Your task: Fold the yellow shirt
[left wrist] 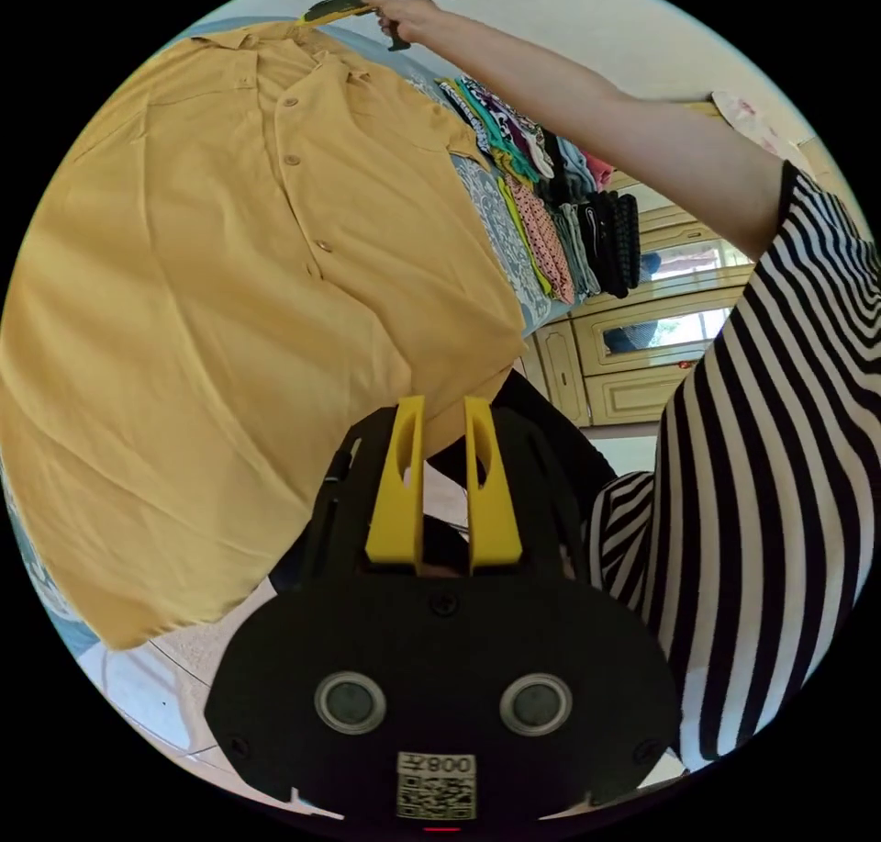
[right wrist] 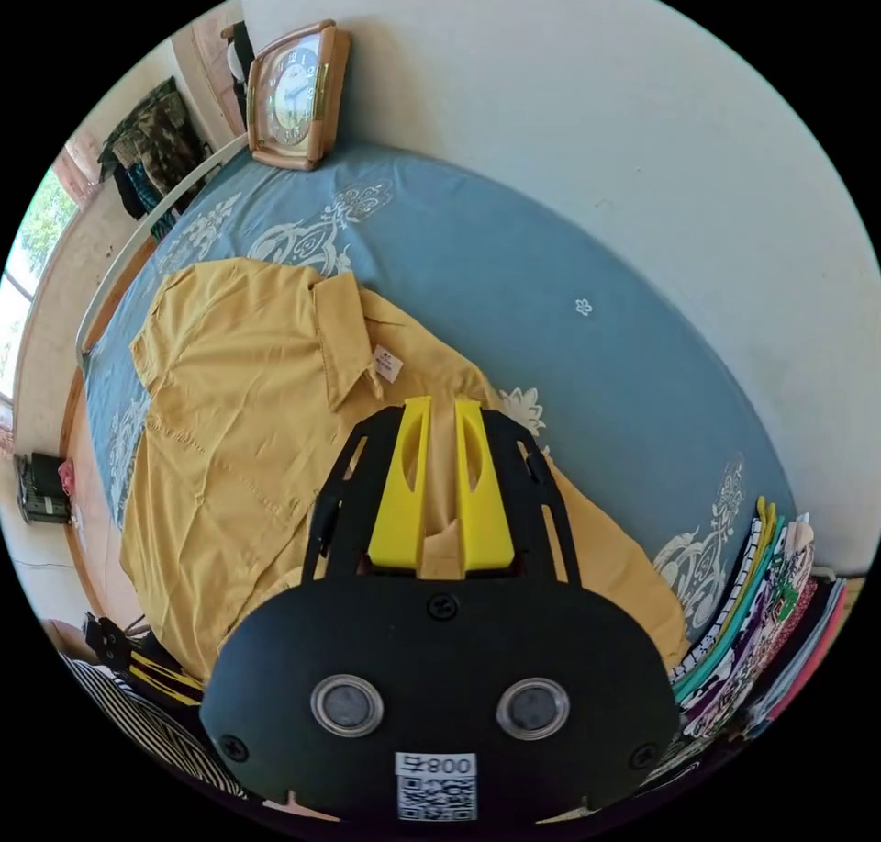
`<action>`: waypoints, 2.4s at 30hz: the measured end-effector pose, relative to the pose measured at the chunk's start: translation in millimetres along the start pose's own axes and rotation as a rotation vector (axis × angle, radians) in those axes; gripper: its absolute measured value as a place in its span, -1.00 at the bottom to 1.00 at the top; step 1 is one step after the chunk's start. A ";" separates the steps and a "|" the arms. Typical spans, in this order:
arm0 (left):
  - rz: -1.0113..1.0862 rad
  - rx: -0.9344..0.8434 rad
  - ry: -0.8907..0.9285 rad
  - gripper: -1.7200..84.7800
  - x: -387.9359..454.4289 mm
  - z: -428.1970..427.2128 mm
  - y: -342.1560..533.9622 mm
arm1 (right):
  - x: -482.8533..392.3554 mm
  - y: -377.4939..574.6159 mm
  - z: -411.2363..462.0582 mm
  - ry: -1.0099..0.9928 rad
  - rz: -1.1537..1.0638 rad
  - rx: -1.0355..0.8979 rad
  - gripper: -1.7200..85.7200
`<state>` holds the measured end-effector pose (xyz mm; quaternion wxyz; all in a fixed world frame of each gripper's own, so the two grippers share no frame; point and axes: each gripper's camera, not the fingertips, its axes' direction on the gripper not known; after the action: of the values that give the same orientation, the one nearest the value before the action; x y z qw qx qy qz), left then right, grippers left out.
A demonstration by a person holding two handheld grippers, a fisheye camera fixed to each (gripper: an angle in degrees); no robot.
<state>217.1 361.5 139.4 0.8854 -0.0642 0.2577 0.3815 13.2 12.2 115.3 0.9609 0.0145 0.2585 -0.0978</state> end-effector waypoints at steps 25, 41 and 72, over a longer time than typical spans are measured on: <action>-0.003 0.120 0.134 -0.93 -48.6 -20.6 -37.7 | 128.5 -74.8 44.3 0.190 -0.004 -0.219 -0.93; -0.088 0.124 -0.110 -0.79 -51.3 -25.2 -46.2 | 199.0 49.7 -13.7 -0.287 0.212 -0.027 -0.78; 0.041 0.179 0.054 -0.96 -30.4 -51.8 -21.9 | 272.5 120.8 -66.2 -0.717 0.420 0.319 -0.95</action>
<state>194.0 310.5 108.5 0.8724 0.0101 0.3158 0.3730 235.0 86.6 -81.0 0.9746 0.1802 -0.1178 0.0619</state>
